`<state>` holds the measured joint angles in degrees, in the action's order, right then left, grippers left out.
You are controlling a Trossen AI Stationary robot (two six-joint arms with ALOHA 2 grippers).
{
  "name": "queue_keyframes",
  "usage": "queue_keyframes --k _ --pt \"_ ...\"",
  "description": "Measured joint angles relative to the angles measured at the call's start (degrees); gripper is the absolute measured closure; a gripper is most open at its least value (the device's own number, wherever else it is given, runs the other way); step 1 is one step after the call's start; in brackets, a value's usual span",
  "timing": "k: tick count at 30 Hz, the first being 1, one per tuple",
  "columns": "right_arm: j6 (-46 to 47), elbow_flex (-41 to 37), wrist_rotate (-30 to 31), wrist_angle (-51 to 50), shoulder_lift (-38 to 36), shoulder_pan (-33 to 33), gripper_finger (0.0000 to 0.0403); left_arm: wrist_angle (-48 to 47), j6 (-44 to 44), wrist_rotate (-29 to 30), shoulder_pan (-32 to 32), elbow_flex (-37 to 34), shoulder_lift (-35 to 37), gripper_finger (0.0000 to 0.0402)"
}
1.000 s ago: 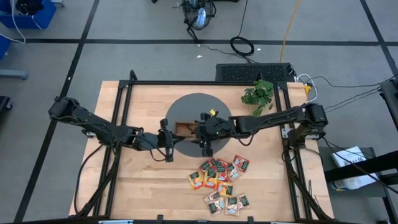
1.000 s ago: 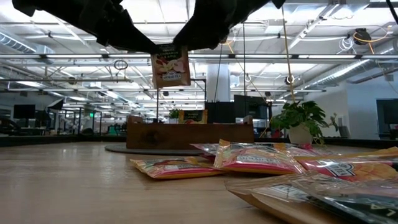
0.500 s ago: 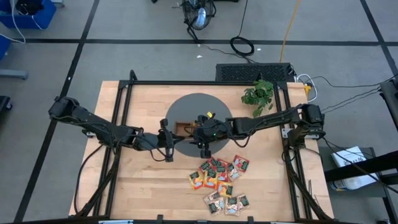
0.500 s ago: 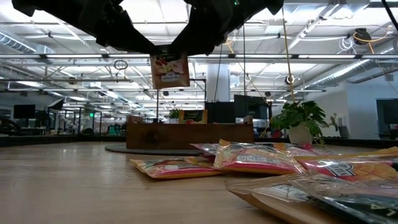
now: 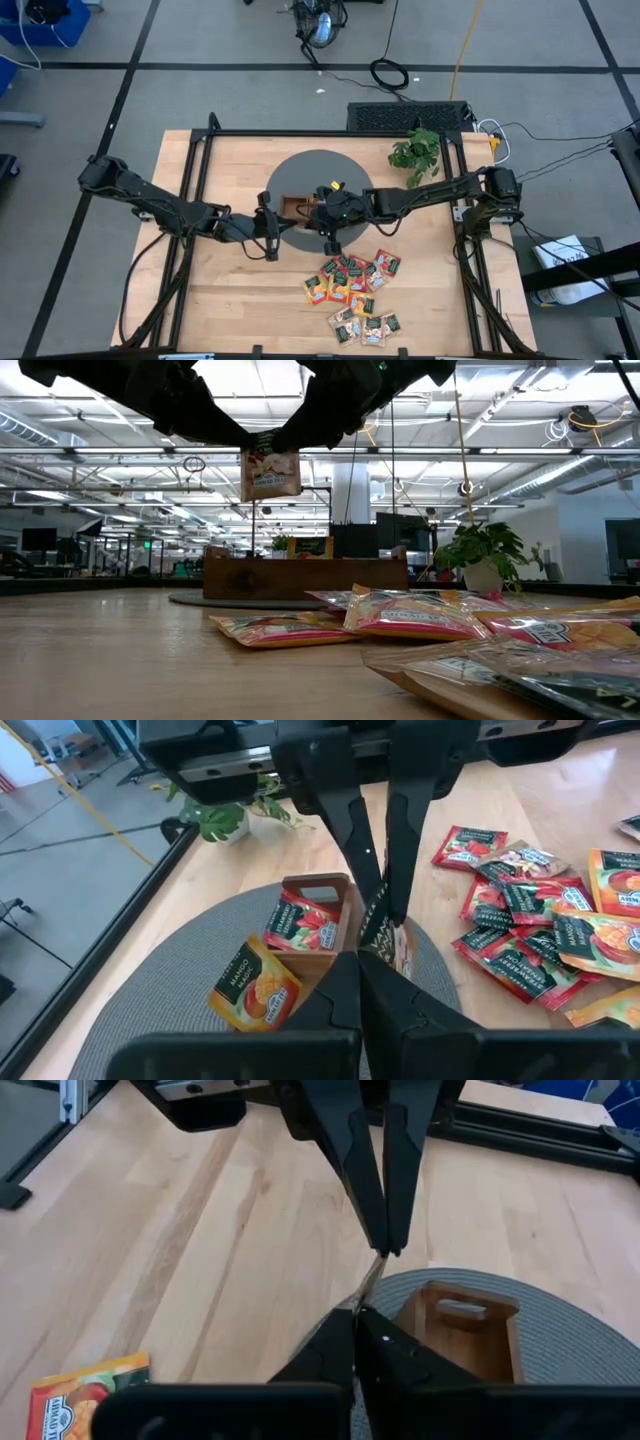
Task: Pick & Place Tea
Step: Put the brown tea bag into the left section of the wooden organizer
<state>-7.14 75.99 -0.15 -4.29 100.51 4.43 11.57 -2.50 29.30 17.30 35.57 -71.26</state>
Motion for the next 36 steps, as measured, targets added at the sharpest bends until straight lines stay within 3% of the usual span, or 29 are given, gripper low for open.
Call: queue_keyframes --k 6,15,25,36 --pt "-0.1 0.0 -0.04 -0.24 0.0 -1.53 0.0402 -1.26 -0.15 2.18 0.28 0.0 0.72 0.0377" --pt "-0.28 -0.02 -1.91 -0.05 0.0 -4.85 0.0403 -14.33 2.67 7.24 3.41 0.09 9.54 0.0318" --pt "0.43 -6.09 -3.18 19.6 4.45 -10.17 0.0403 -23.98 10.61 6.79 9.55 0.04 15.18 0.0314" --pt "1.78 -6.2 -4.42 25.76 12.35 -12.61 0.0403 -24.15 10.31 7.28 12.41 0.04 15.04 0.0314"
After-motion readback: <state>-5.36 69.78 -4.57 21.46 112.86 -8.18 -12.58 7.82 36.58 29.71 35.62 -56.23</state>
